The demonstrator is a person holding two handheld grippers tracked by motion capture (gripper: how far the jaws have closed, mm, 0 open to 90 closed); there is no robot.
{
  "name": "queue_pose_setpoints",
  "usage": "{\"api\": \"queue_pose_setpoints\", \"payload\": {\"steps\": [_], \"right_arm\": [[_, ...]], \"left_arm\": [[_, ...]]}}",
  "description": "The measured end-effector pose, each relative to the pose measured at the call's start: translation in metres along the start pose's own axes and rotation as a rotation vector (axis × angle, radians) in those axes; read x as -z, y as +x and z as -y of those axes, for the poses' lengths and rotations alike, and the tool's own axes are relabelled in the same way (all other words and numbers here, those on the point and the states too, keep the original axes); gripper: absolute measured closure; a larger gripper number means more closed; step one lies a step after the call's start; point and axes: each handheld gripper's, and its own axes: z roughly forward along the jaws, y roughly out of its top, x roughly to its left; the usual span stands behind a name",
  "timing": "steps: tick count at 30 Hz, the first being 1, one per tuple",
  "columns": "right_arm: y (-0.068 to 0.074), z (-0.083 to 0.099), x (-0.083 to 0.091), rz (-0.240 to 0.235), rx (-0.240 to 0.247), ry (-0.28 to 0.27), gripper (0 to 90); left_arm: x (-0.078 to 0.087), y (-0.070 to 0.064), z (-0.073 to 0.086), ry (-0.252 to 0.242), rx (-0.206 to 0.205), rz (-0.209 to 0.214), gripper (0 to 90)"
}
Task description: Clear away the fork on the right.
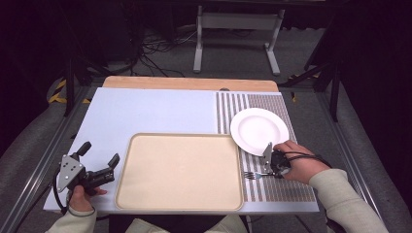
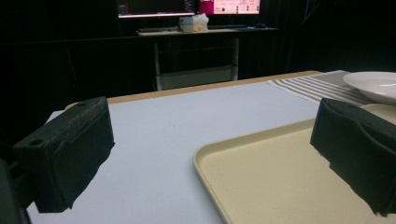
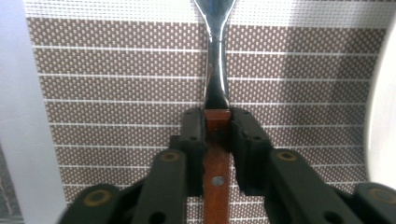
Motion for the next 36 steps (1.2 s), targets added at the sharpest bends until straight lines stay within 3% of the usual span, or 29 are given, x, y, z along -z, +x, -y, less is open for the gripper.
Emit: {"api": "queue_pose_setpoints", "payload": {"steps": [16,36], "right_arm": [[0.001,0.003,0.001,0.009,-0.019,-0.020,77.8],[0.001,0.000,0.034,0.056,-0.071,-0.074,77.8]], "left_arm": [[0.000,0.000,0.000,0.001,0.002,-0.002,0.0],[0.000,0.000,0.000,0.001,0.002,-0.002,0.0]]}}
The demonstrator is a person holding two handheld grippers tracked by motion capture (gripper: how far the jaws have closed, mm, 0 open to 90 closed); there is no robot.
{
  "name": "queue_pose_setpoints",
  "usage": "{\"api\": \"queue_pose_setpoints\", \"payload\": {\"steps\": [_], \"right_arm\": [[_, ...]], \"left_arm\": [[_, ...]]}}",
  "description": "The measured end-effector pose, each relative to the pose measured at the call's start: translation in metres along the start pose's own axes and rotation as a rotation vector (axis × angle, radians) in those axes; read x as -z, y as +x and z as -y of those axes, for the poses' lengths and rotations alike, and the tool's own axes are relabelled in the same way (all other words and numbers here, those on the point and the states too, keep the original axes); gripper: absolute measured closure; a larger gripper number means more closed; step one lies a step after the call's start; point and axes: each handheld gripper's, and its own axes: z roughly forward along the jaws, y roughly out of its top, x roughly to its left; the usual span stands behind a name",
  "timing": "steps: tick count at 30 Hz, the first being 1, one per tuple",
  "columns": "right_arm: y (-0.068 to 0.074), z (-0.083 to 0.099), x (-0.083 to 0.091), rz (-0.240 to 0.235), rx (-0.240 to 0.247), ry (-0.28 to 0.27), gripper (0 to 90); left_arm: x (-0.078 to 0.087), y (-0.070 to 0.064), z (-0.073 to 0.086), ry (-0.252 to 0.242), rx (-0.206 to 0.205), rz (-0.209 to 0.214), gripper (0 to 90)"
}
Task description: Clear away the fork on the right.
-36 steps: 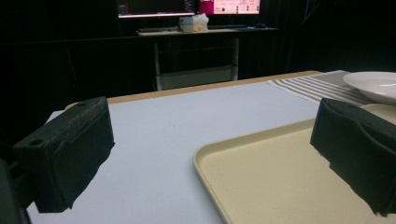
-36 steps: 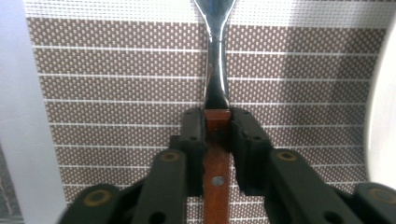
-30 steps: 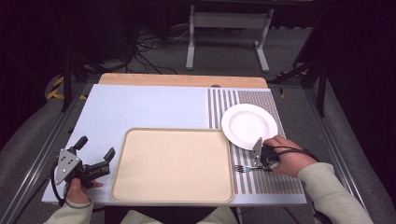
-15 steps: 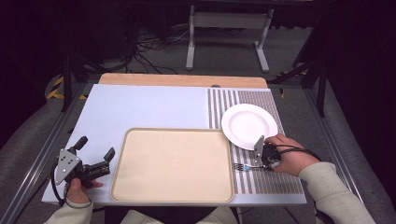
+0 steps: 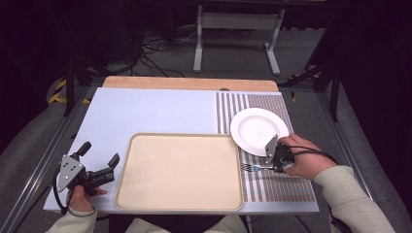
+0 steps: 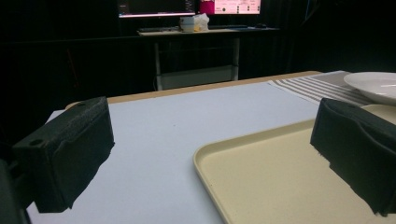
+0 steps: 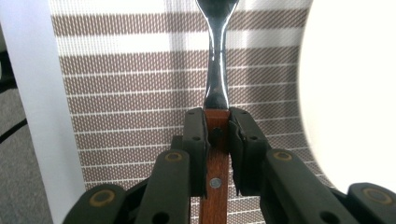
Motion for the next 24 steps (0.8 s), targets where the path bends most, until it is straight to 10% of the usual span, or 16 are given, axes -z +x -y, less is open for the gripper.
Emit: {"api": "queue_pose_setpoints", "payload": {"steps": [13,24], "right_arm": [[-0.002,-0.011,0.025,0.041,-0.042,-0.056,77.8],[-0.004,-0.033,0.030,0.039,-0.175,-0.133,77.9]], "left_arm": [[0.000,0.000,0.000,-0.001,-0.001,0.001,0.0],[0.000,0.000,0.000,0.000,-0.003,0.001,0.0]]}}
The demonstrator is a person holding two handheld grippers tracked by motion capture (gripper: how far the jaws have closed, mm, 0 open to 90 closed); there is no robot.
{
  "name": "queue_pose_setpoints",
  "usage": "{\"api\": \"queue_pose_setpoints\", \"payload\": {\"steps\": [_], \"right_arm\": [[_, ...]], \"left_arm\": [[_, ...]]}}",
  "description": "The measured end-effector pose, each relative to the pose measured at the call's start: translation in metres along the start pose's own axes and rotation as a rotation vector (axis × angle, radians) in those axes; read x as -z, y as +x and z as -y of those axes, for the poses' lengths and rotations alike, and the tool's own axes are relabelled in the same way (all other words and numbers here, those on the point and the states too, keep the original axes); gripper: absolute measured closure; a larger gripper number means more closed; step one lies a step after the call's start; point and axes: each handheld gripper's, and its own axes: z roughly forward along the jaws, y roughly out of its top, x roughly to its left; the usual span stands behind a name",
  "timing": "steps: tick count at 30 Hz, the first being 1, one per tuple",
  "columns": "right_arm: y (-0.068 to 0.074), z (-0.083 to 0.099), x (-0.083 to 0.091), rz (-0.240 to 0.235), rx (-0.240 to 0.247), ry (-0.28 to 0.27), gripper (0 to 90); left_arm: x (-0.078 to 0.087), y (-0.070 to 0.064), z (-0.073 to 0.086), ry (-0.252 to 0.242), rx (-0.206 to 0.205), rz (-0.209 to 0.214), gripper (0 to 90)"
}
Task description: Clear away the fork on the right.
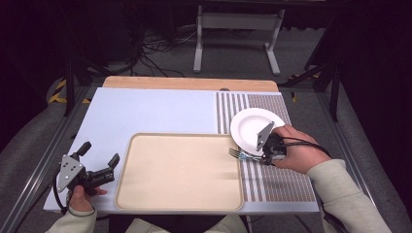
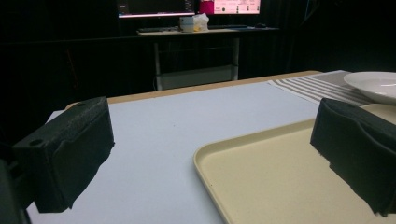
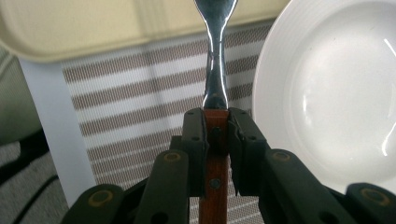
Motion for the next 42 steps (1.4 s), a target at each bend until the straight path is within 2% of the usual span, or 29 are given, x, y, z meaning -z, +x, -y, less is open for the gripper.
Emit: {"api": "queue_pose_setpoints", "payload": {"steps": [5,7,11,15,20,29,30,38,42], "right_arm": [[0.003,-0.015,0.000,-0.027,-0.106,-0.047,77.9],[0.004,-0.021,-0.001,-0.031,-0.123,-0.056,77.9],[0.007,-0.032,-0.002,-0.055,-0.201,-0.081,77.9],[0.008,-0.042,-0.002,-0.061,-0.237,-0.096,77.9],[0.012,-0.054,-0.004,-0.084,-0.316,-0.126,77.9],[0.017,-0.073,-0.009,-0.128,-0.428,-0.139,77.9],[0.018,-0.076,-0.010,-0.133,-0.453,-0.148,77.9],[0.021,-0.086,-0.012,-0.149,-0.526,-0.158,77.9],[0.023,-0.094,-0.015,-0.154,-0.584,-0.162,77.8]], "left_arm": [[0.000,0.000,0.000,0.000,-0.003,0.000,0.0],[0.001,0.001,0.000,0.000,-0.003,0.000,0.0],[0.001,0.001,0.000,-0.001,-0.003,0.000,0.0],[0.001,0.001,0.000,-0.001,-0.004,0.002,0.0],[0.001,0.001,0.000,-0.004,0.001,-0.001,0.0],[0.001,0.001,0.000,-0.003,0.004,-0.001,0.0],[0.001,0.001,0.000,-0.002,0.004,0.000,0.0],[0.001,0.002,0.000,-0.002,0.002,0.001,0.0],[0.001,0.001,0.000,-0.002,0.005,0.001,0.0]]}}
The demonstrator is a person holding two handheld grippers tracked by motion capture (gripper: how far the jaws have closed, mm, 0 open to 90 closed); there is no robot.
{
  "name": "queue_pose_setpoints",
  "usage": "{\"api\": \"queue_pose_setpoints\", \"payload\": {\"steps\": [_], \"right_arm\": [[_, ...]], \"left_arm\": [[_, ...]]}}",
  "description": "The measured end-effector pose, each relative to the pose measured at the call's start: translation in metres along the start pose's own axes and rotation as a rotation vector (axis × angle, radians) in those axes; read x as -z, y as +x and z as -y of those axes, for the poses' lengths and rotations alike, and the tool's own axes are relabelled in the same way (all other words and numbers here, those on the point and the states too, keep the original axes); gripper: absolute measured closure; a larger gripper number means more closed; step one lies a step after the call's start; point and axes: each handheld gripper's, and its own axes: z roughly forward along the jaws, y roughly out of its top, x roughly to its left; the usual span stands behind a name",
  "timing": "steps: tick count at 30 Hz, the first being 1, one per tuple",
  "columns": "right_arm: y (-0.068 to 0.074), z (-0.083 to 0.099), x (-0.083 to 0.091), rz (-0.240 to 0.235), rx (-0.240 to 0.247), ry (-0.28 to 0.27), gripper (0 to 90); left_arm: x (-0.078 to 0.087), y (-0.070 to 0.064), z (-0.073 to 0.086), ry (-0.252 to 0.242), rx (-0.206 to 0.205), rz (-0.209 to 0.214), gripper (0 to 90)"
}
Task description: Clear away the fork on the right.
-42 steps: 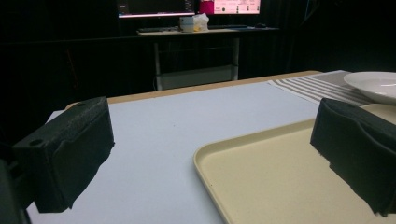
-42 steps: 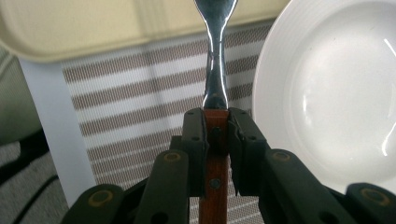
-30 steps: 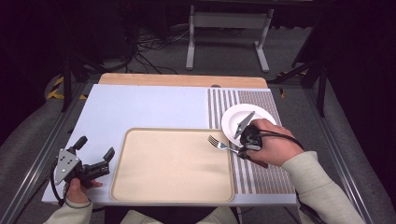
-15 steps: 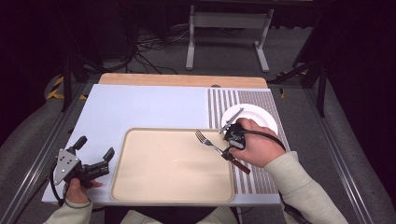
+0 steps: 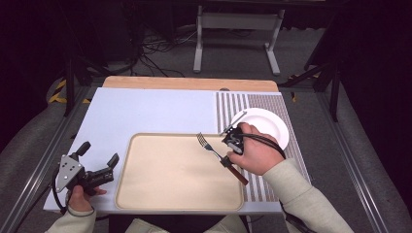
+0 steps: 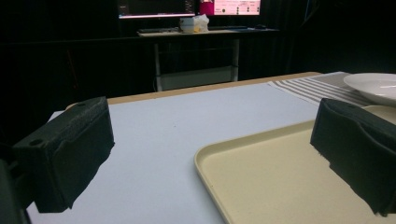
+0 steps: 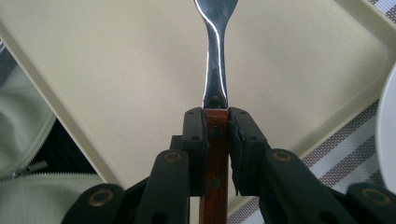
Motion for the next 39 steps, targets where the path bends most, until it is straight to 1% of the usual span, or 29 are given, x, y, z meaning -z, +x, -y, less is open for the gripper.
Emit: {"api": "queue_pose_setpoints", "payload": {"steps": [1,2,3,4,6,10,14,17,22,23,26,30,34,36,39], "right_arm": [[0.001,-0.001,-0.002,0.002,-0.019,-0.007,77.8],[0.001,-0.001,-0.002,0.002,-0.019,-0.007,77.8],[0.002,-0.004,-0.005,0.000,-0.049,-0.012,77.9],[0.002,-0.004,-0.005,0.000,-0.049,-0.012,77.9],[0.003,-0.006,-0.009,-0.007,-0.066,-0.013,77.8],[0.006,-0.010,-0.015,-0.009,-0.077,-0.003,77.8],[0.007,-0.012,-0.020,0.003,-0.107,0.001,77.8],[0.007,-0.013,-0.024,-0.005,-0.115,0.006,77.8],[0.008,-0.014,-0.031,-0.007,-0.114,0.018,77.7],[0.008,-0.014,-0.033,-0.013,-0.120,0.020,77.8],[0.008,-0.013,-0.039,-0.011,-0.141,0.033,77.7],[0.007,-0.013,-0.047,-0.006,-0.180,0.048,77.7],[0.007,-0.012,-0.054,-0.004,-0.193,0.062,77.7],[0.006,-0.012,-0.055,-0.006,-0.188,0.069,77.7],[0.006,-0.011,-0.060,-0.004,-0.202,0.079,77.7]], "left_arm": [[0.000,0.000,0.000,0.000,0.000,0.000,0.0],[0.000,0.000,0.000,-0.002,-0.001,-0.001,0.0],[0.000,0.000,0.000,-0.002,-0.004,0.000,0.0],[0.000,0.000,0.000,0.000,-0.003,0.000,0.0],[0.000,0.001,0.000,0.000,-0.001,0.000,0.0],[0.000,0.001,0.000,0.000,-0.002,0.000,0.0],[0.000,0.001,0.000,0.000,-0.002,0.001,0.0],[0.000,0.001,0.000,-0.001,-0.002,0.000,0.0],[0.000,0.001,0.000,0.000,-0.002,0.000,0.0],[0.000,0.001,0.000,0.001,-0.002,0.001,0.0],[0.000,0.001,0.000,0.001,-0.002,0.000,0.0],[0.000,0.001,0.000,0.000,-0.002,0.000,0.0],[0.000,0.001,0.000,0.000,-0.002,-0.001,0.0],[0.000,0.001,0.000,-0.002,-0.002,-0.001,0.0],[0.000,0.001,0.000,-0.003,-0.002,-0.001,0.0]]}}
